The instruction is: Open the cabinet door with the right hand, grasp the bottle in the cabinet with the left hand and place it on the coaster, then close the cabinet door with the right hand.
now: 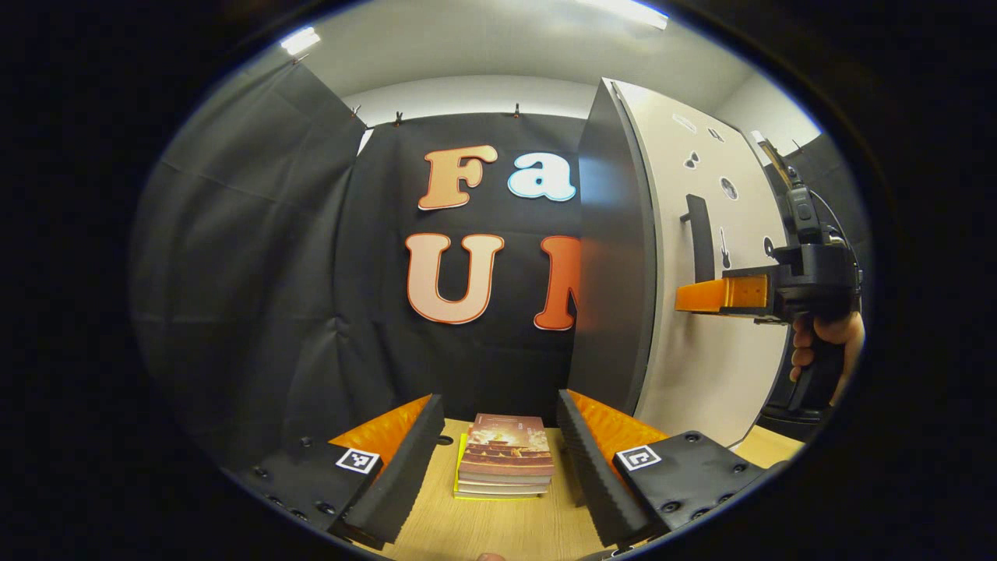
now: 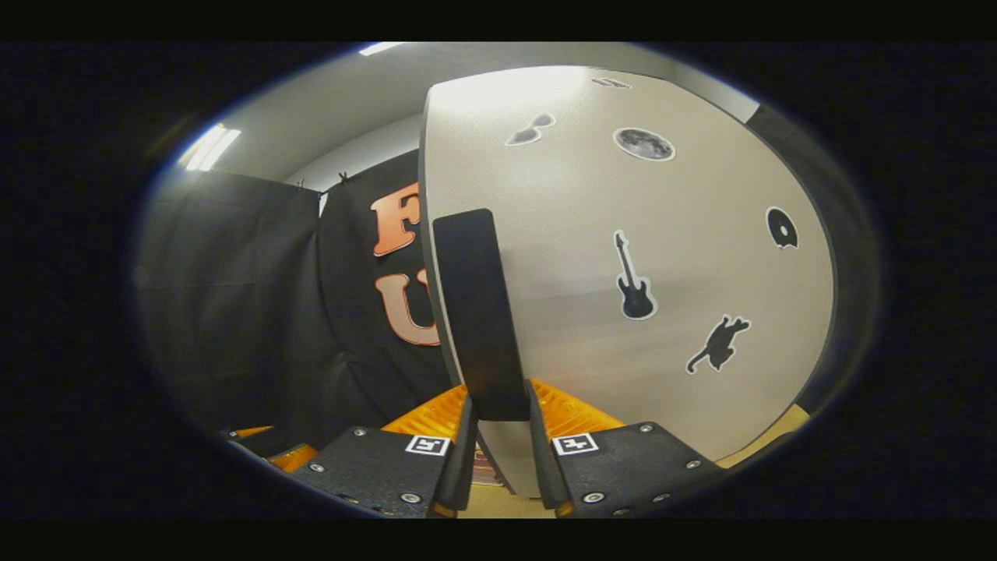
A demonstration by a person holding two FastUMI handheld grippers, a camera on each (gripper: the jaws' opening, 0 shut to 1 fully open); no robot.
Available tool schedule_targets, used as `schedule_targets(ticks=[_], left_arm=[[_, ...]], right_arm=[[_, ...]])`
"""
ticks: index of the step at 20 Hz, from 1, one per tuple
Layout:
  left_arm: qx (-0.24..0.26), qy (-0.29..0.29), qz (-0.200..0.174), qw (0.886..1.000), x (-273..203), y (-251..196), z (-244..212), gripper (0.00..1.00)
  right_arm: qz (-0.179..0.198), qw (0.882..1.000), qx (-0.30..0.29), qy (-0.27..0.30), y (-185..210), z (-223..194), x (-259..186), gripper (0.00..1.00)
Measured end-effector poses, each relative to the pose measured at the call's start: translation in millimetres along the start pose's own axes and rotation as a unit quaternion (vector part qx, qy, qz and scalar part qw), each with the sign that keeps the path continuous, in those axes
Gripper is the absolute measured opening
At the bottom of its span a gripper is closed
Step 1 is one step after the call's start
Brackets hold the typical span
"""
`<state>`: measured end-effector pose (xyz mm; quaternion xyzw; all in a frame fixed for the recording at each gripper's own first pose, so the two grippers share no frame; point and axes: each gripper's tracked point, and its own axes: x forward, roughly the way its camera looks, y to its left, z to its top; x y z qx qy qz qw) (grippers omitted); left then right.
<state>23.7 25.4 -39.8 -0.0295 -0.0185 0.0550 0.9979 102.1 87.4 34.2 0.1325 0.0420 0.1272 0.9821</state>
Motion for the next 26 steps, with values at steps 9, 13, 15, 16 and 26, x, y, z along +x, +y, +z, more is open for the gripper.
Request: schedule_targets(ticks=[9,13,15,16,26], left_arm=[[0.000,-0.001,0.005,1.000,1.6,0.8,2.2,0.94],[0.001,0.002,-0.008,1.000,1.5,-2.3,0.9,0.94],[0.001,0.004,-0.020,1.000,2.9,-6.5,-0.9,0.94],[0.001,0.007,-0.028,1.000,2.5,-8.8,-2.5,0.95],[-0.005,0.019,-0.107,0.994,6.1,-45.0,-1.8,0.95]], right_arm=[[-0.006,1.000,-0.010,-0.003,-0.4,0.6,4.6,0.34],[-0.006,1.000,-0.006,-0.013,0.9,6.3,-3.2,0.39],[-0.014,0.999,-0.014,-0.030,-2.4,13.5,-13.0,0.43],[-0.021,0.999,-0.018,-0.036,-4.8,16.0,-20.5,0.48],[-0.138,0.988,-0.054,-0.034,-59.6,-1.2,-105.2,0.84]])
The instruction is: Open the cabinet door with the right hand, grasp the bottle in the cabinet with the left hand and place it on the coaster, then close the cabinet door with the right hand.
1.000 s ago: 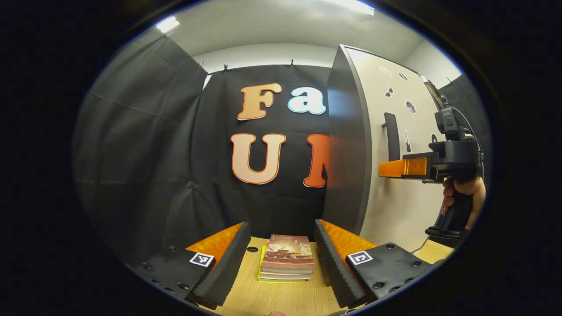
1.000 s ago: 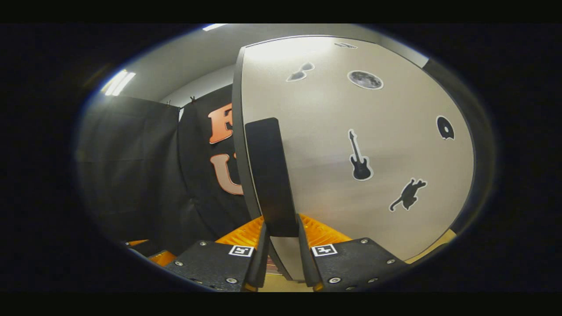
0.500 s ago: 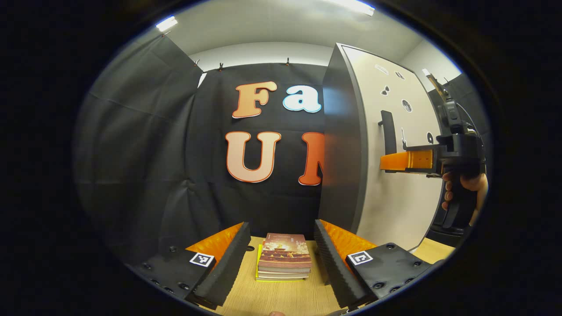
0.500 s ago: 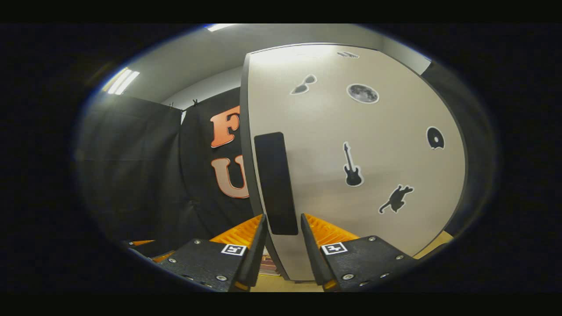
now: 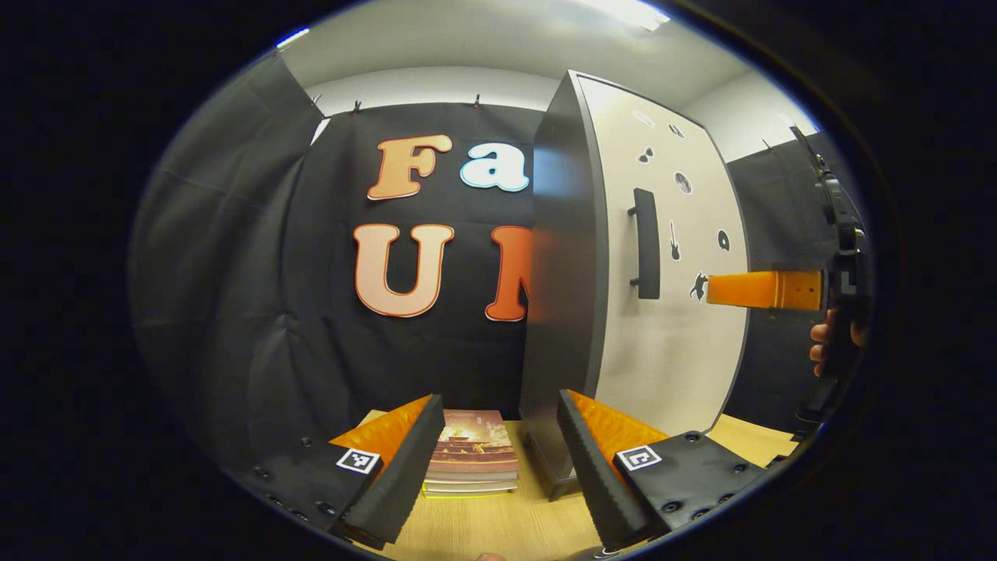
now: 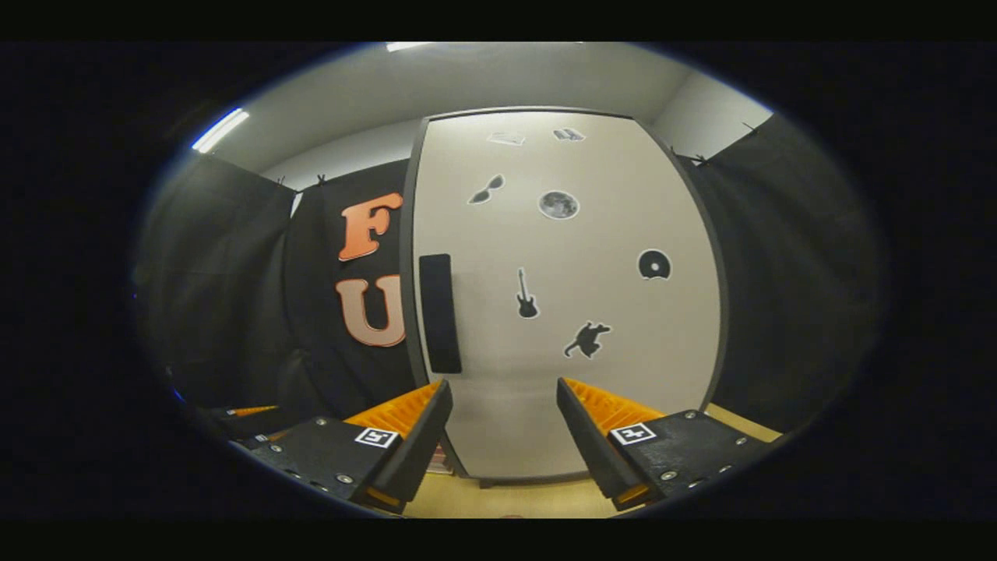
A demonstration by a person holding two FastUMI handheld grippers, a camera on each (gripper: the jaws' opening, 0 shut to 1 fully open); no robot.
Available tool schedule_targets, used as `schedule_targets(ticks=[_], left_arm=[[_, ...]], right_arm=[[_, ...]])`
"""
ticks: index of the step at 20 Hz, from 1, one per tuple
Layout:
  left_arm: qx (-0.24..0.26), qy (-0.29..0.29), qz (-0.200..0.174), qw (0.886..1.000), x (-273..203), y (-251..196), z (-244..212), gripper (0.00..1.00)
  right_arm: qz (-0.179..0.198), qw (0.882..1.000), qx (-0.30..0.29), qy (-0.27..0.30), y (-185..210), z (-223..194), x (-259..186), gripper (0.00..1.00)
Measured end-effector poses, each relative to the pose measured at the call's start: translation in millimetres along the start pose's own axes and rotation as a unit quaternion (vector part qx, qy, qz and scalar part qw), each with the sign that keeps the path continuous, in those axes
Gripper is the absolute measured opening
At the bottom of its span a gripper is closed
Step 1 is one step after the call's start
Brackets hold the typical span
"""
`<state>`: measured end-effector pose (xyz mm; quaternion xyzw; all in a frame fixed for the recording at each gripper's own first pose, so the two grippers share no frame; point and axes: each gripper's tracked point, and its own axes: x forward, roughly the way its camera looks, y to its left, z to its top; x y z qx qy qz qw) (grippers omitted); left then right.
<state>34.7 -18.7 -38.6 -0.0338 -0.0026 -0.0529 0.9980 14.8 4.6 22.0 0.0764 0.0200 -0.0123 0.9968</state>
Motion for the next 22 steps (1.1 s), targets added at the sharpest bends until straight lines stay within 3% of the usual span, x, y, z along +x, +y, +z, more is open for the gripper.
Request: schedule_targets(ticks=[3,7,16,20,22], left_arm=[[-0.003,-0.009,0.002,1.000,-2.4,-9.3,9.6,0.96],[0.006,-0.021,0.025,0.999,-10.9,-26.2,18.5,0.95],[0.004,-0.020,0.080,0.997,-54.6,-81.5,26.2,0.94],[0.011,-0.011,0.105,0.994,-73.2,-98.7,21.2,0.95],[0.012,-0.006,0.108,0.994,-80.2,-104.6,17.2,0.95]], right_arm=[[-0.018,1.000,-0.011,-0.001,-23.5,-1.2,-22.1,0.85],[-0.014,1.000,-0.011,-0.010,-49.7,4.9,-40.8,0.85],[0.021,0.998,-0.056,-0.012,-102.5,-1.3,-83.2,0.85],[0.052,0.995,-0.082,-0.004,-107.6,-19.7,-101.5,0.85],[0.061,0.994,-0.090,0.004,-107.5,-30.1,-109.4,0.90]])
